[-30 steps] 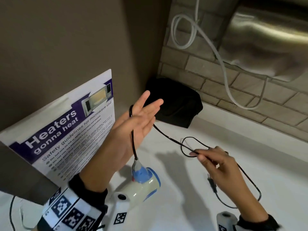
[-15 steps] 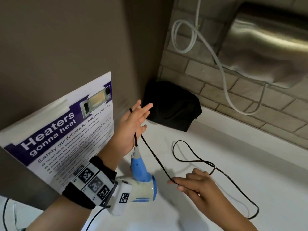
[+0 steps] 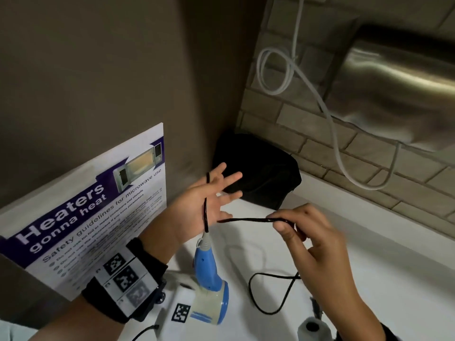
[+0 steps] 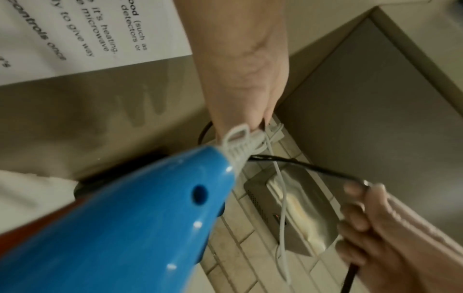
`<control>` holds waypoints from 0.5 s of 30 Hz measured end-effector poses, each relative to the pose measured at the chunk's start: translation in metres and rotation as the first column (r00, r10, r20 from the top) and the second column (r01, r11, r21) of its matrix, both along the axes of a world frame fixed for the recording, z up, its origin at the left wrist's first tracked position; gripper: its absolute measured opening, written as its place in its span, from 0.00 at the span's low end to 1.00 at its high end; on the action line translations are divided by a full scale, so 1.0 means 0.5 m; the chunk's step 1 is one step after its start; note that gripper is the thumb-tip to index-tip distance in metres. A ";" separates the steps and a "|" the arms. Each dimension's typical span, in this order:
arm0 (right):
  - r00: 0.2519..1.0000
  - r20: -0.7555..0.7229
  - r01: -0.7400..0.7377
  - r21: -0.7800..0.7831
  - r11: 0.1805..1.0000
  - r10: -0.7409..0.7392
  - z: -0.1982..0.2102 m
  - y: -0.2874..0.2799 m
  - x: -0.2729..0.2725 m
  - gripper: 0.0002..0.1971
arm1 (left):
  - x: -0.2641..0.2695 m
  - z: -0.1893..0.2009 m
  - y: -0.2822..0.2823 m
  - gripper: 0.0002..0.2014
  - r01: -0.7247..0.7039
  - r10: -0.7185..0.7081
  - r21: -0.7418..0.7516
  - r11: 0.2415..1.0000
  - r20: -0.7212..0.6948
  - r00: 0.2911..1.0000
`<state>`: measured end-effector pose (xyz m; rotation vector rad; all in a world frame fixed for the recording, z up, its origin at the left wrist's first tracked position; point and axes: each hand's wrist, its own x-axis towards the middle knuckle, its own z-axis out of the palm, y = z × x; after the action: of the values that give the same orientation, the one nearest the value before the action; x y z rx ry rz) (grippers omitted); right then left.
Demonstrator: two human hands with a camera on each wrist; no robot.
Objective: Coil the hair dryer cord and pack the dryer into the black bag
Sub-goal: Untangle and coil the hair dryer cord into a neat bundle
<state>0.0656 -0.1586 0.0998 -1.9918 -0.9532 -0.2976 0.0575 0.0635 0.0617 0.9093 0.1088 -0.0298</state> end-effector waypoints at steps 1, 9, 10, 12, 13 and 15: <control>1.000 0.015 -0.012 -0.002 1.000 0.012 0.007 0.005 0.002 0.07 | -0.001 -0.003 -0.005 0.31 0.030 -0.030 0.011 0.999 -0.030 0.999; 0.991 0.116 0.060 0.080 0.995 -0.070 0.079 0.023 0.071 0.03 | -0.042 0.026 -0.048 0.26 0.507 -0.531 0.255 0.823 0.028 0.847; 0.994 0.092 0.053 0.096 0.994 -0.062 0.082 0.026 0.080 0.03 | -0.049 0.032 -0.052 0.26 0.551 -0.579 0.265 0.791 0.032 0.815; 1.000 0.022 0.019 0.126 0.992 -0.022 0.076 0.034 0.099 0.04 | -0.062 0.038 -0.060 0.25 0.611 -0.644 0.270 0.744 0.046 0.764; 1.000 -0.013 0.007 0.131 0.991 -0.006 0.064 0.041 0.106 0.04 | -0.068 0.040 -0.063 0.25 0.633 -0.665 0.255 0.731 0.054 0.745; 0.995 -0.095 0.007 0.112 0.994 0.004 0.028 0.057 0.116 0.04 | -0.076 0.041 -0.069 0.25 0.664 -0.690 0.212 0.717 0.078 0.719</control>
<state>0.1236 -0.1303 0.1135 -1.8872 -0.8564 -0.2498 0.0196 0.0290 0.0821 1.0801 -0.3865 -0.6555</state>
